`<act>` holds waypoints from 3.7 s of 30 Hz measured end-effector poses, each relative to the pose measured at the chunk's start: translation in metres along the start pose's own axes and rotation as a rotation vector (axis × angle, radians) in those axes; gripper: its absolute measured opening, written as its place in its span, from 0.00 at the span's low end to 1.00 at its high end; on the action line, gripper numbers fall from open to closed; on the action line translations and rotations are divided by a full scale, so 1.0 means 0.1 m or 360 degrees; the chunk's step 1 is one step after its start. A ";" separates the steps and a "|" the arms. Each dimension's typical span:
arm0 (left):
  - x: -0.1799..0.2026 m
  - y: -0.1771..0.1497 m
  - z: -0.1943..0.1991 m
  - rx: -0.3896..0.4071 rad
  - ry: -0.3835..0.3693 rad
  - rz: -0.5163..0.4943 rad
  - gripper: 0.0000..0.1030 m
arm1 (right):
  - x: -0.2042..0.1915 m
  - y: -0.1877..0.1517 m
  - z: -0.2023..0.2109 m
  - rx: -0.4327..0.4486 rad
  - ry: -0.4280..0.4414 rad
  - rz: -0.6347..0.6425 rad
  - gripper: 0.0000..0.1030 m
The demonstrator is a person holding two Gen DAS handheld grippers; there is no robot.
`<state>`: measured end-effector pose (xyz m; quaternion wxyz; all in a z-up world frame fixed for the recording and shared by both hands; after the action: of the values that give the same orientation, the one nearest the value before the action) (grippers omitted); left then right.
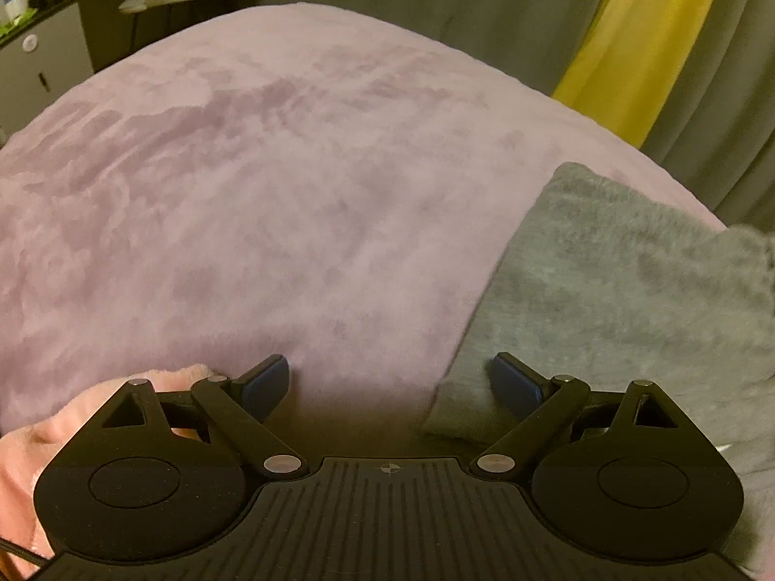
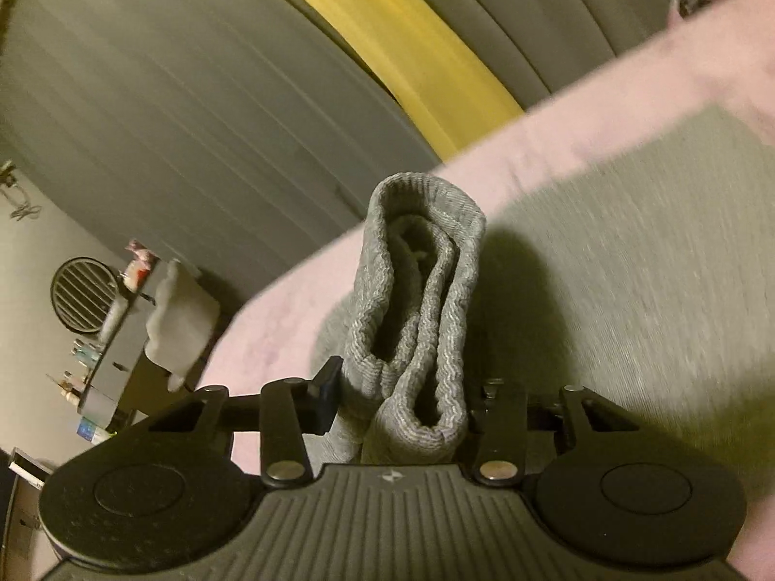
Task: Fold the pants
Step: 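Grasp the folded cuff end with the right tool and lift, then carry the cuff end over toward the waistband with the right tool, then lower the cuff end onto the pants and open the right tool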
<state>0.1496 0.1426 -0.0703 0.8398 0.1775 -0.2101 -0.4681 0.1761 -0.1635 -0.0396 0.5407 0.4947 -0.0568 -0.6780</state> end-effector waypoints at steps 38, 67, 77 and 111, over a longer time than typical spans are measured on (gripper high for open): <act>1.00 -0.83 0.05 0.0004 -0.0313 -0.0758 0.61 | 0.88 0.54 1.14 0.0406 -0.0107 -0.0265 0.41; 1.13 -0.77 -0.01 0.0014 -0.0288 -0.0813 0.77 | 1.93 -0.15 0.80 0.0093 -0.0215 -0.0677 0.75; 1.15 -0.84 0.00 0.0132 -0.0238 -0.0833 0.78 | 1.79 -0.01 0.60 0.0070 -0.0272 -0.0422 0.49; 1.21 -0.96 -0.07 0.0013 -0.0322 -0.0795 0.74 | 2.00 -0.02 0.76 0.0065 -0.0356 -0.0457 0.78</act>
<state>0.1424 -0.0082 -0.1014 0.6722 0.1795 -0.2446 -0.6754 0.1340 -0.3555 -0.1245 0.4185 0.4300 -0.0591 -0.7978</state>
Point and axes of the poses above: each gripper's, at about its wrist camera, not at the fingertips, and z roughly against the way its jaws point, x to its right, y to its top, the point moved 8 cm from there along -z, roughly the way its jaws point, and after that the axes turned 6 degrees about z, right-handed, at the moved point
